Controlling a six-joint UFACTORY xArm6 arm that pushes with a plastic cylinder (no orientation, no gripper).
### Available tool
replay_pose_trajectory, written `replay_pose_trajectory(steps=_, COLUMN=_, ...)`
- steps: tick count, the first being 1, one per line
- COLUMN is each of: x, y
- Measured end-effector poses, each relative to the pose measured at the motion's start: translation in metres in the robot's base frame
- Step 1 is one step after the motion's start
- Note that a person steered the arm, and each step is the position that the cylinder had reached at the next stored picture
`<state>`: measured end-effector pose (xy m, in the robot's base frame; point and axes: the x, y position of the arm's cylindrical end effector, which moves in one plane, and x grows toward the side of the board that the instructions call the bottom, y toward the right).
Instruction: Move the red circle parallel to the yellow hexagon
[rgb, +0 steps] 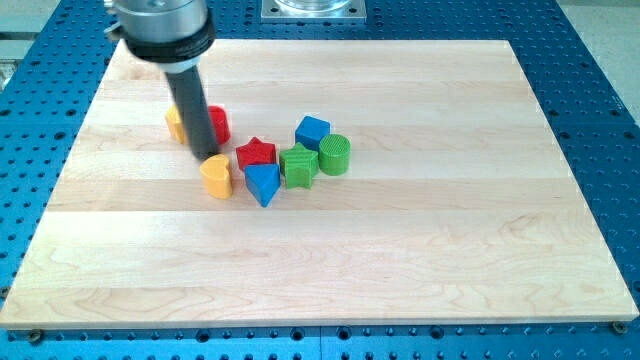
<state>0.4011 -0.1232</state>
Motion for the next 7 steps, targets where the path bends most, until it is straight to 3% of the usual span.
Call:
replay_pose_trajectory(steps=1, x=-0.036, y=0.059)
replay_pose_trajectory(steps=2, x=-0.046, y=0.059)
replay_pose_trajectory(steps=3, x=0.003, y=0.053)
replay_pose_trajectory(steps=4, x=-0.003, y=0.029)
replay_pose_trajectory(steps=5, x=-0.055, y=0.029)
replay_pose_trajectory(steps=6, x=-0.069, y=0.025)
replay_pose_trajectory(steps=7, x=-0.045, y=0.026)
